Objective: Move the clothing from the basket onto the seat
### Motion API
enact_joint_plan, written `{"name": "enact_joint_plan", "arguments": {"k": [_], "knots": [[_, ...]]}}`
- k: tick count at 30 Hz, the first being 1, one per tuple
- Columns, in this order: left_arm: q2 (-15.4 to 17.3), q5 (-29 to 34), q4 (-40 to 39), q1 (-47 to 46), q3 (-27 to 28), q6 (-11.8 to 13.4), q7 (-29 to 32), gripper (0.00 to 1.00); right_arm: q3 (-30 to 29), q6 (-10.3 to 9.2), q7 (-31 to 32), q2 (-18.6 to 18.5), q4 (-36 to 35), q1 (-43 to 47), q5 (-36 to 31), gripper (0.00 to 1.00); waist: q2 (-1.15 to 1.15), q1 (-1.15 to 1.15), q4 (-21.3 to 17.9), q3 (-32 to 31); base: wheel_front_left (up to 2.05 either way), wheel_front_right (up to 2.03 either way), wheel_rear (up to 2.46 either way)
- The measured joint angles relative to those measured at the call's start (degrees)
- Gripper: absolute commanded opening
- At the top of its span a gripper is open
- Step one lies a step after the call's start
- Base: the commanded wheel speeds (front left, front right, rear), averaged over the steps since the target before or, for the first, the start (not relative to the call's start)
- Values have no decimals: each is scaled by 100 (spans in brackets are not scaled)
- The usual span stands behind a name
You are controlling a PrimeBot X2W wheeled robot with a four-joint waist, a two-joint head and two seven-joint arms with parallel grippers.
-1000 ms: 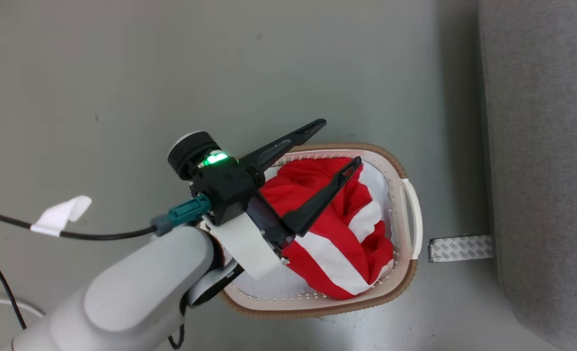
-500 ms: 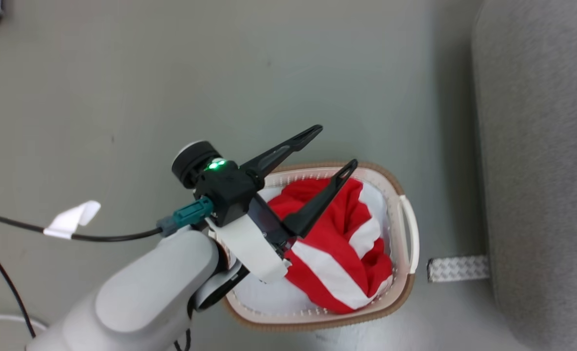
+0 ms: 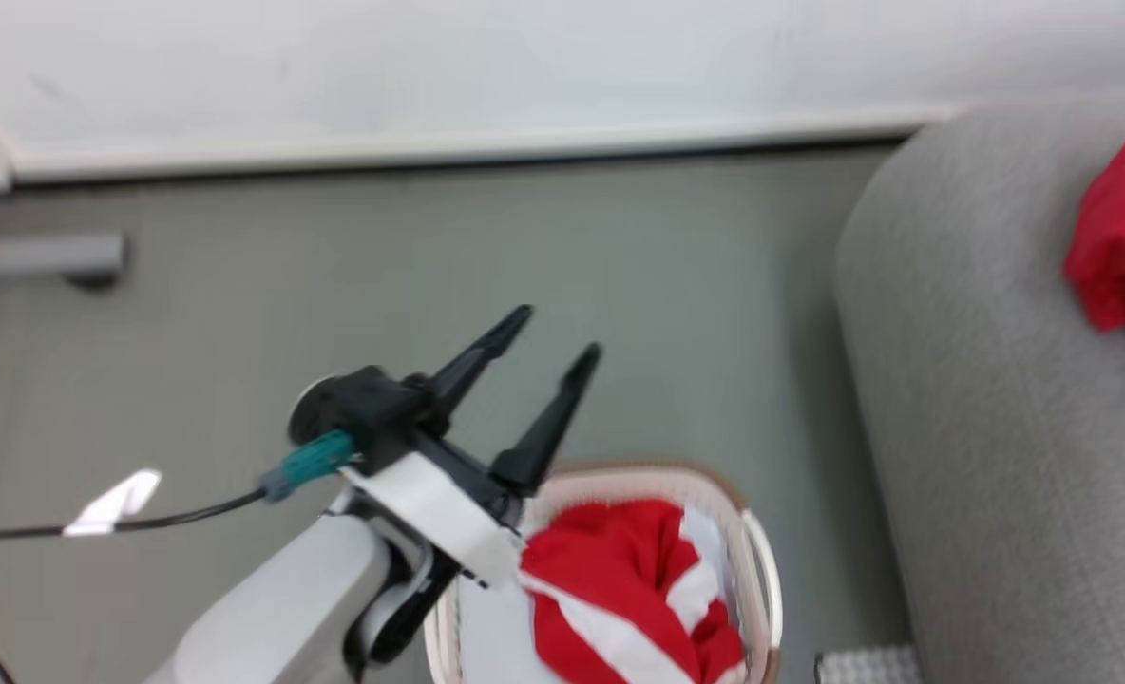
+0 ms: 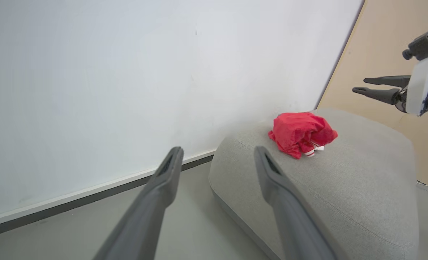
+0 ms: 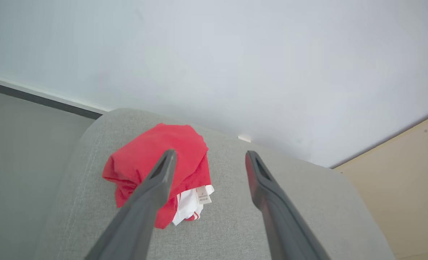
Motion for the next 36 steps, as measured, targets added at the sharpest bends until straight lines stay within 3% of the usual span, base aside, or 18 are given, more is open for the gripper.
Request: {"name": "enact_joint_plan", "arguments": {"k": [3,9,16,24,30,36], "knots": [[-23,-49,-9,298,435,166,-1,100,84,0,-76,-190,-587,285,389,100,0,-1,30,-430,0,0,0],[122,-47,-40,934,1238,407,-1,100,30,0,-460,-57,-1536,1011,1005,100,0,-1,191,-1134,0,0,0],[218,92,-98,1712,2096,713,-1,100,-270,0,-1105,581,-2157,2073,1276,100,0,0,551,-1601,0,0,0],[-71,534,-147,2664,3268,1003,-1,100,-498,0,-2196,1803,-2431,3050,1073,100,0,1,792,-1787,0,0,0],[-689,1036,-94,3285,3930,750,-1,100,-415,0,-3004,2384,-2157,3534,843,100,0,1,818,-1790,0,0,0],[-1076,1678,164,3499,4280,301,-1,100,-325,0,-3134,2753,-2016,3677,682,100,0,2,838,-1753,0,0,0]]}}
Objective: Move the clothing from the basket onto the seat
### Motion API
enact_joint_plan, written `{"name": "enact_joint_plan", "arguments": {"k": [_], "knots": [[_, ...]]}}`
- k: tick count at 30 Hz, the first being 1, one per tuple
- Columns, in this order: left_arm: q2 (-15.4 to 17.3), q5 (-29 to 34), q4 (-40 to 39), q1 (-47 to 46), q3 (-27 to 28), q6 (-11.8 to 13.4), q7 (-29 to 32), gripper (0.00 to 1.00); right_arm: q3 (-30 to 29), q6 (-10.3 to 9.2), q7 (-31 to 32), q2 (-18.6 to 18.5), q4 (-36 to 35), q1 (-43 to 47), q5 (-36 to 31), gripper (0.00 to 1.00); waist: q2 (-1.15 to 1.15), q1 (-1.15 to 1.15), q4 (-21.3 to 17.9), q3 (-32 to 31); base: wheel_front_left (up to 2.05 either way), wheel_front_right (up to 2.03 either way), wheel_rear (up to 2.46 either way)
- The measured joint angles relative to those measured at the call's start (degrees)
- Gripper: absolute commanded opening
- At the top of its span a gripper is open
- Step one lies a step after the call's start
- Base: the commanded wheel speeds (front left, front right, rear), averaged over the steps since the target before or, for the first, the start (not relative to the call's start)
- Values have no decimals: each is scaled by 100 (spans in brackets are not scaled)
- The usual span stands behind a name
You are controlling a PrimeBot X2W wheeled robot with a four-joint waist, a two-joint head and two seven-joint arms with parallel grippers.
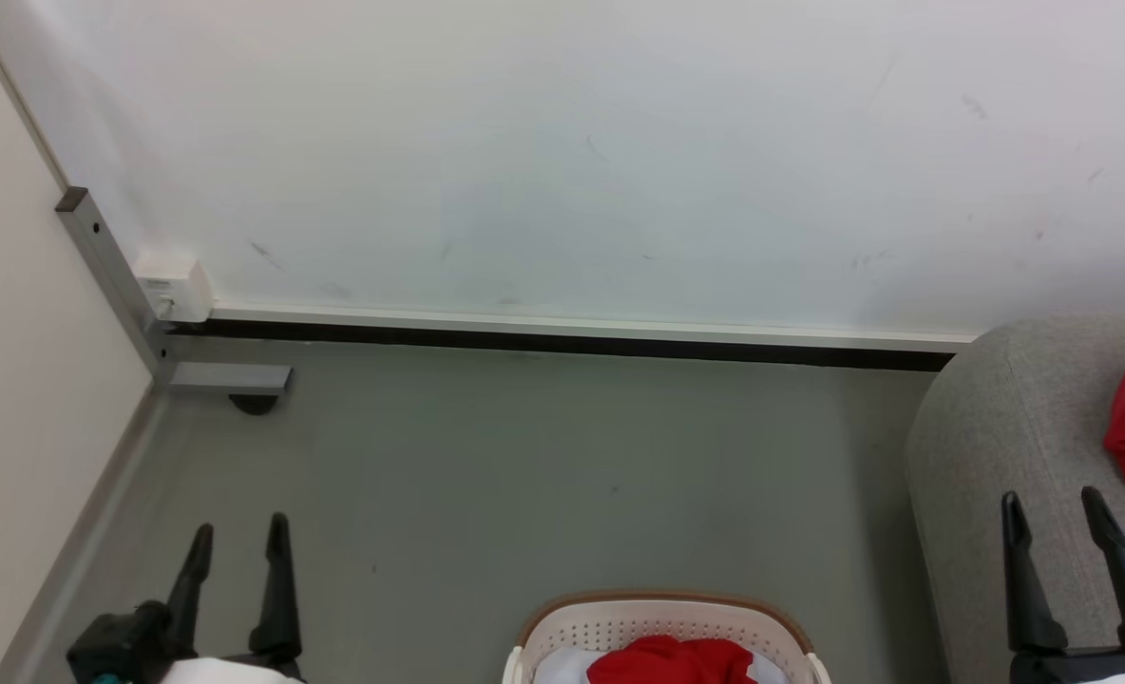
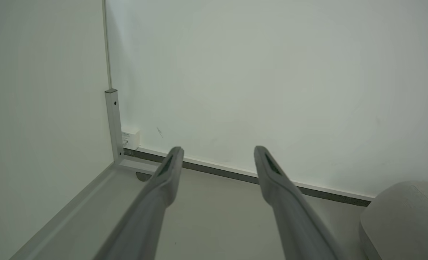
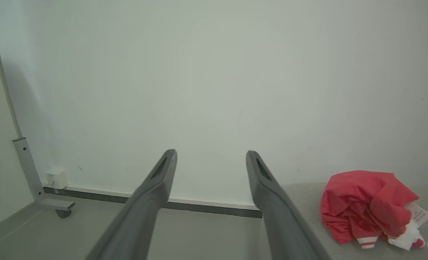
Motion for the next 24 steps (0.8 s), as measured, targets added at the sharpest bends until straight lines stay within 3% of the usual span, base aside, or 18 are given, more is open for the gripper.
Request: {"name": "enact_joint_plan", "arguments": {"k": [11,24], "knots": [[-497,644,208,16,460,-558,0,100,137,0,-7,133,16,84,-183,100,0,0,-26,5,0,0,0],[-691,947,304,-57,737,-816,0,100,242,0,-8,132,149,46,-138,100,0,0,-89,37,0,0,0]]}}
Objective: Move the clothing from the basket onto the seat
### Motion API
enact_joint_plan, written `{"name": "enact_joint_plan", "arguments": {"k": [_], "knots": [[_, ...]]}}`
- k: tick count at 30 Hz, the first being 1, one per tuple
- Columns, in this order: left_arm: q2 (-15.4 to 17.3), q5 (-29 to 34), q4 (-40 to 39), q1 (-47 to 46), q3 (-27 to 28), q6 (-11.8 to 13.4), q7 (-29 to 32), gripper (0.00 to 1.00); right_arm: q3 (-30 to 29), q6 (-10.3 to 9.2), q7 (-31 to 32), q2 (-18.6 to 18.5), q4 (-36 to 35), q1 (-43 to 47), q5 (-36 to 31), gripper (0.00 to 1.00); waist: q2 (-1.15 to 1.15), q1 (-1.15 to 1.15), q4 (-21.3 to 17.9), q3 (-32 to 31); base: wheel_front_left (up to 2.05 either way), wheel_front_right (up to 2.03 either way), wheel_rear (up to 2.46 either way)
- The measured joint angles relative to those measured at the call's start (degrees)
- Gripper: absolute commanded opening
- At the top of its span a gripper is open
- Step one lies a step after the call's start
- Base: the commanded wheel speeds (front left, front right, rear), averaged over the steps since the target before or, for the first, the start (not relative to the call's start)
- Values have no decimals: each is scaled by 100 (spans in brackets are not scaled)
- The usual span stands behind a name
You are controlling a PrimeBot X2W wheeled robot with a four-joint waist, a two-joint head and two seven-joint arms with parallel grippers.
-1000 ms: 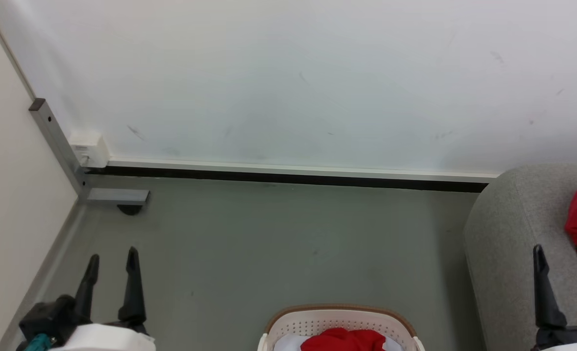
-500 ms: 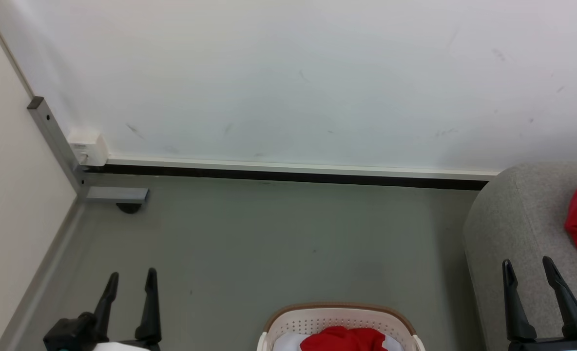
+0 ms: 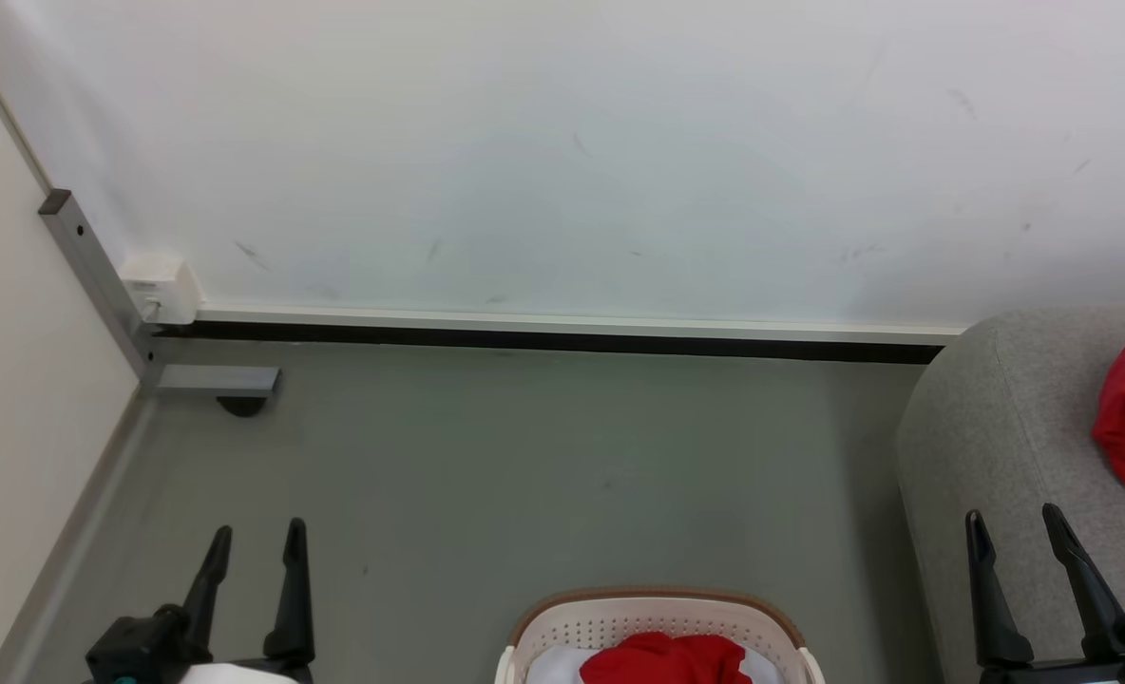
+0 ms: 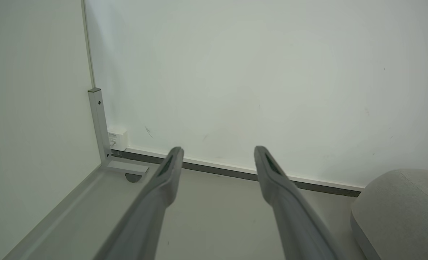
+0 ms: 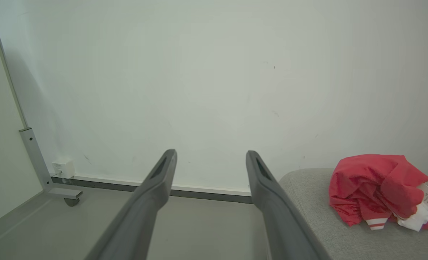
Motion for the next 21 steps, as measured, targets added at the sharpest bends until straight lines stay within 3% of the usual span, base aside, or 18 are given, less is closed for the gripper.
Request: {"name": "enact_joint_plan", "arguments": {"k": [21], "knots": [[-108,97,-42,-222,-5,-146,0,100,113,0,-9,-57,-21,-347,78,100,0,0,-368,252,0,0,0]]}}
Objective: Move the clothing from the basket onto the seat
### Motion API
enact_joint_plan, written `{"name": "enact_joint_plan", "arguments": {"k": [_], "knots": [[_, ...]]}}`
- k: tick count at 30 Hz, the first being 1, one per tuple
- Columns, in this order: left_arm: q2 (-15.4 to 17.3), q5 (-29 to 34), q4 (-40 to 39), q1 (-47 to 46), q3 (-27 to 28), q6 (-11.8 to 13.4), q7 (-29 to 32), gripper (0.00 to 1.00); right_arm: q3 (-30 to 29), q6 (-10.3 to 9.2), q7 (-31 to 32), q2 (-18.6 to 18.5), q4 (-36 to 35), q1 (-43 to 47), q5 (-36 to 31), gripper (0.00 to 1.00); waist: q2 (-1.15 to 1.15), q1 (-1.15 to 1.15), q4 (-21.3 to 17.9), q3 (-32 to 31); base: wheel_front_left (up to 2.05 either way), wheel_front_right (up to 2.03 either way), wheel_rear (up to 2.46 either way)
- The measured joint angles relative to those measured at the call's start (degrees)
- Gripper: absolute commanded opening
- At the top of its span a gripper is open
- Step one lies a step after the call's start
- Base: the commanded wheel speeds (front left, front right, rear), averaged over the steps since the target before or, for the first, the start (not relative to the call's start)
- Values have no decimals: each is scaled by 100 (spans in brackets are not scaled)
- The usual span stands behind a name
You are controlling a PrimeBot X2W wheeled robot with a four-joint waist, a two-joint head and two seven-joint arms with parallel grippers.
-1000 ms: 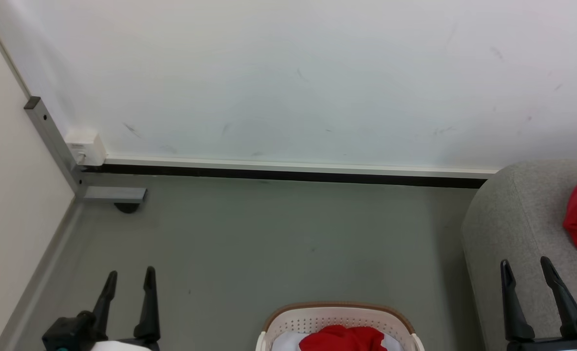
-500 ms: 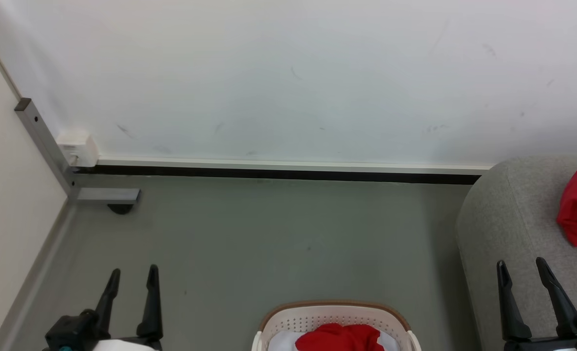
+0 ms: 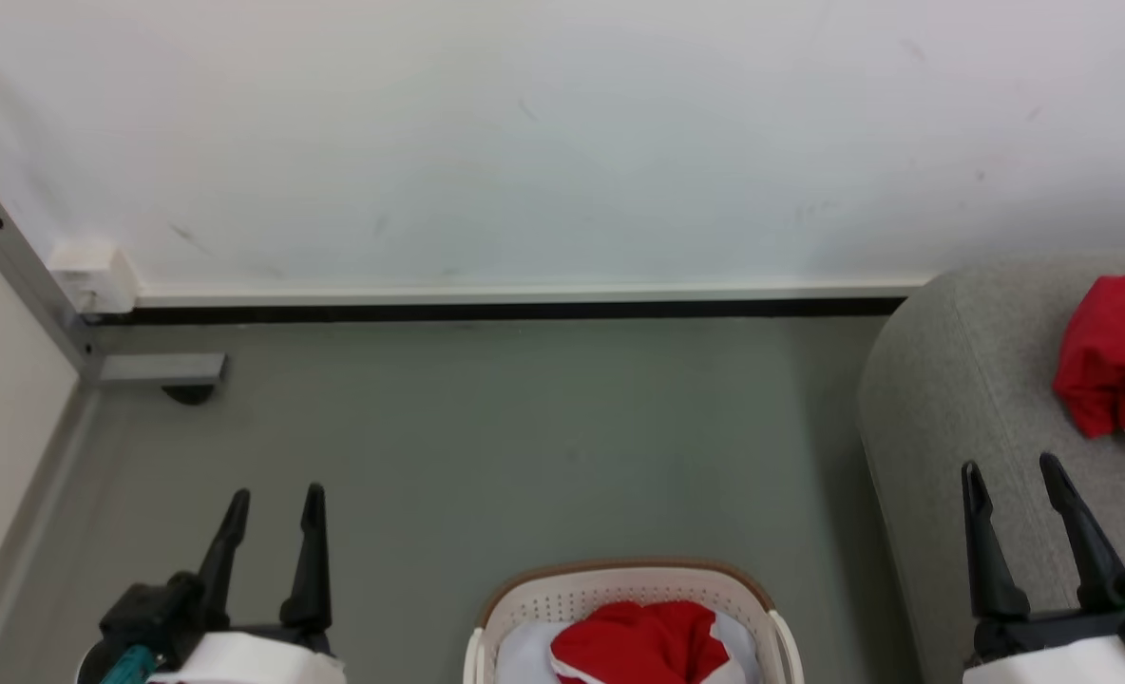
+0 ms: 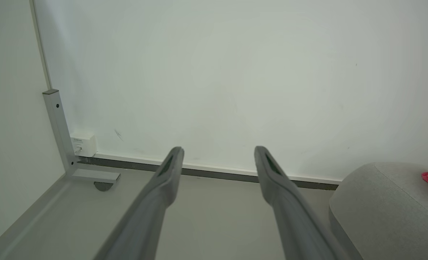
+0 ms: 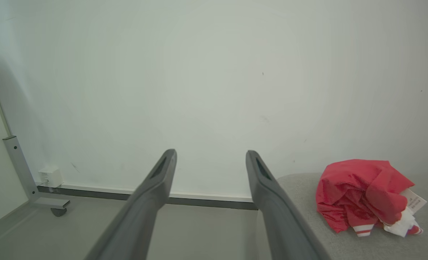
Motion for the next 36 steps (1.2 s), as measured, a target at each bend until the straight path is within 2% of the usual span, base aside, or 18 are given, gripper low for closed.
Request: {"name": "enact_joint_plan", "arguments": {"k": [6,14,23,30,36], "knots": [[14,15,-40,-408,-271,-24,0,100,-21,0,-1,4,-187,-432,-51,100,0,0,-128,466,0,0,0],[412,-44,241,-1133,-1125,-46,0,100,-96,0,-2,64,-441,-1034,-231,100,0,1,-348,1343,0,0,0],[882,-209,1024,-1999,-2364,-46,0,100,-328,0,-2,137,-784,-1589,-369,100,0,2,-675,2354,0,0,0],[1076,-245,1760,-2660,-3460,-46,27,100,-366,0,-2,252,-1040,-1923,-477,100,0,2,-879,3028,0,0,0],[1140,-533,2527,-3169,-4089,-47,156,100,-416,0,-2,300,-1223,-2100,-519,100,0,1,-1041,3507,0,0,0]]}}
